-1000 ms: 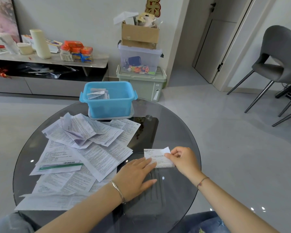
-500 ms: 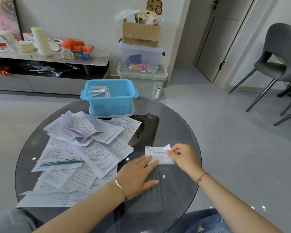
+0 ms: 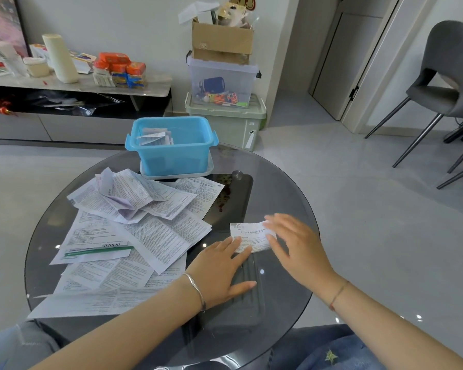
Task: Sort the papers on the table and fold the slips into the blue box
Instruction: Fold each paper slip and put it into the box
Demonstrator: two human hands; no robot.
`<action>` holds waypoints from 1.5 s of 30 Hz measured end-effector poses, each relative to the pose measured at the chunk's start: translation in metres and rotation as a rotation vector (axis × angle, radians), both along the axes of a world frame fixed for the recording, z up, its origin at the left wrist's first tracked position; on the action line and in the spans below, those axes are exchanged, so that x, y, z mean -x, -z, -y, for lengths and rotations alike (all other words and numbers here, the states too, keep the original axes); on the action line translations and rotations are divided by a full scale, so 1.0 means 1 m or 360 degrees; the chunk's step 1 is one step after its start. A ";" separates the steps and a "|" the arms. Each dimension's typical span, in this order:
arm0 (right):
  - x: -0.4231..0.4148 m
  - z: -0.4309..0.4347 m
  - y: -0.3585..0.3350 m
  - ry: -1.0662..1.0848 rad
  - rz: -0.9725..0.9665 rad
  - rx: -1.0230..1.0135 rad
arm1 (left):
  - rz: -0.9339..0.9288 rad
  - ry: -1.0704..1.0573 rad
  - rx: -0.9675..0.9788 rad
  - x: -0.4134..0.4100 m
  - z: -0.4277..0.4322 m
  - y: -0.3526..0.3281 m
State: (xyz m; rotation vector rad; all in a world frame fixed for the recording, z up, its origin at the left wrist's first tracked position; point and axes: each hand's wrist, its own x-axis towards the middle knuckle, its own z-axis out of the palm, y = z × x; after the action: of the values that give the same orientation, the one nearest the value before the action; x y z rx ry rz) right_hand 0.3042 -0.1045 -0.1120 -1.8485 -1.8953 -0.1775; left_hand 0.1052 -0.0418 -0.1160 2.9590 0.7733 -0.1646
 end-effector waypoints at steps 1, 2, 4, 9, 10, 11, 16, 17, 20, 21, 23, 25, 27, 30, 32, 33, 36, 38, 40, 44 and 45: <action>0.001 0.007 0.005 -0.0088 0.0025 0.0066 | 0.0005 -0.0009 -0.0004 0.001 0.001 0.001; 0.002 0.012 0.010 -0.0145 0.0084 0.0118 | 0.0005 -0.0016 -0.0010 0.001 0.001 0.002; 0.005 0.020 0.020 -0.0210 0.0287 0.0167 | -0.0002 -0.0031 0.0003 0.001 0.004 0.002; 0.008 0.023 0.027 -0.0176 0.0486 0.0315 | 0.0042 -0.0061 0.0006 -0.003 0.009 0.001; 0.009 0.023 0.027 -0.0176 0.0508 0.0325 | 0.0043 -0.0055 -0.0018 -0.004 0.009 0.002; 0.009 0.022 0.027 -0.0188 0.0526 0.0328 | 0.0043 -0.0048 -0.0041 -0.004 0.009 0.004; -0.001 0.025 0.026 -0.0219 0.0503 0.0379 | 0.0039 -0.0036 -0.0051 -0.006 0.012 0.009; -0.005 0.027 0.025 -0.0210 0.0481 0.0376 | 0.0039 -0.0049 -0.0046 -0.007 0.012 0.008; -0.017 0.033 0.024 -0.0193 0.0424 0.0334 | 0.0023 -0.0068 -0.0037 -0.011 0.013 0.003; -0.019 0.034 0.024 -0.0182 0.0413 0.0309 | 0.0011 -0.0062 -0.0047 -0.014 0.014 0.001; -0.019 0.034 0.024 -0.0165 0.0398 0.0267 | -0.0034 -0.0060 -0.0082 -0.018 0.017 -0.003; -0.017 0.033 0.023 -0.0144 0.0398 0.0231 | -0.0057 -0.0076 -0.0109 -0.019 0.018 -0.004; -0.018 0.032 0.020 -0.0131 0.0392 0.0212 | -0.0047 -0.0086 -0.0113 -0.015 0.017 -0.006; -0.018 0.031 0.019 -0.0143 0.0379 0.0167 | -0.0069 -0.0092 -0.0143 -0.002 0.014 -0.010; -0.017 0.029 0.018 -0.0142 0.0438 0.0125 | -0.0088 -0.0111 -0.0122 0.005 0.012 -0.015; -0.016 0.027 0.017 -0.0141 0.0493 0.0109 | -0.0096 -0.0112 -0.0106 0.008 0.011 -0.016; -0.015 0.018 0.014 -0.0176 0.0644 0.0094 | -0.0129 -0.0079 -0.0050 0.012 0.012 -0.017; -0.015 0.009 0.012 -0.0242 0.0650 0.0094 | -0.0165 -0.0062 -0.0012 0.014 0.011 -0.016; -0.014 -0.001 0.010 -0.0337 0.0644 0.0047 | -0.0177 -0.0064 -0.0004 0.015 0.009 -0.016; -0.010 -0.012 0.008 -0.0459 0.0760 -0.0054 | -0.0015 -0.0041 -0.0141 0.005 -0.003 -0.017; -0.010 -0.013 0.009 -0.0463 0.0798 -0.0071 | 0.0021 -0.0036 -0.0165 0.001 -0.007 -0.017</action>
State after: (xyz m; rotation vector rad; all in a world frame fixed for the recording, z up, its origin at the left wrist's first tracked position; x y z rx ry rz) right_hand 0.3138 -0.0913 -0.1206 -1.5721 -2.4441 -0.6257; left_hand 0.1040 -0.0349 -0.0985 3.0434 0.8386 -0.1063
